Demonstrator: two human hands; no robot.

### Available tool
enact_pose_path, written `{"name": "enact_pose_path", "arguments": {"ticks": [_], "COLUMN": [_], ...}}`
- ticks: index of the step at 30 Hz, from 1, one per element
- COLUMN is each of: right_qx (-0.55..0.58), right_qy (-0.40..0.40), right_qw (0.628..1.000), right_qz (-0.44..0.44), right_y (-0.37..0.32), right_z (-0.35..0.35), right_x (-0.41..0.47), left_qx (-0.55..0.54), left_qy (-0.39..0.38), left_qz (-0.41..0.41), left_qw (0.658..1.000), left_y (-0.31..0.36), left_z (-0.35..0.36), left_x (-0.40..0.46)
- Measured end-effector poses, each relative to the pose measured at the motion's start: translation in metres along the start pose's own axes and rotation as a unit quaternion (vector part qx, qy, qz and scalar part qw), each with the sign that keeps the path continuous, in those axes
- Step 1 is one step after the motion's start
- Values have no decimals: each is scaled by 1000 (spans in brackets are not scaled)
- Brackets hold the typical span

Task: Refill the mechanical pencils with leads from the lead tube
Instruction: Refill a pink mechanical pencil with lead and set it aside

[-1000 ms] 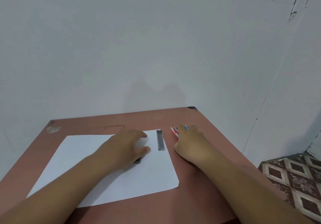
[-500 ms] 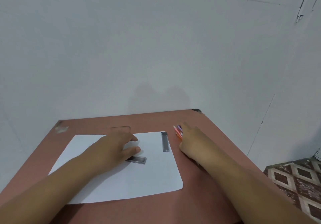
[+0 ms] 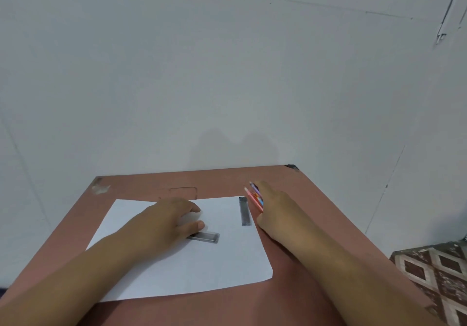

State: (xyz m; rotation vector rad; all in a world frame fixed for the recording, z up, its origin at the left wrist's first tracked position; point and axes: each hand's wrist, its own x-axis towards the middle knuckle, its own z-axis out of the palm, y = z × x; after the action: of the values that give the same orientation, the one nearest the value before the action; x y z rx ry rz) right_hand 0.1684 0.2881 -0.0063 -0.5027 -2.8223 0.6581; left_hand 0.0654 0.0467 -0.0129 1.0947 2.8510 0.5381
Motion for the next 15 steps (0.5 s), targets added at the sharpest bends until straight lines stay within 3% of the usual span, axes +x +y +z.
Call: {"name": "enact_pose_path", "arguments": {"ticks": [7,15], "right_qx": [34,16], "right_qy": [-9,-40], "right_qw": [998,998], "right_qz": [-48,-51], "right_y": [-38,-77], "right_z": [5,33], "right_x": [-3,-13], "left_qx": [5,22], "left_qy": [14,65], "left_qz": [-2,129], "left_qw": [1000,989], "left_y": [-15,-35], "left_z": [-7,3], "left_x": [-8,-16]}}
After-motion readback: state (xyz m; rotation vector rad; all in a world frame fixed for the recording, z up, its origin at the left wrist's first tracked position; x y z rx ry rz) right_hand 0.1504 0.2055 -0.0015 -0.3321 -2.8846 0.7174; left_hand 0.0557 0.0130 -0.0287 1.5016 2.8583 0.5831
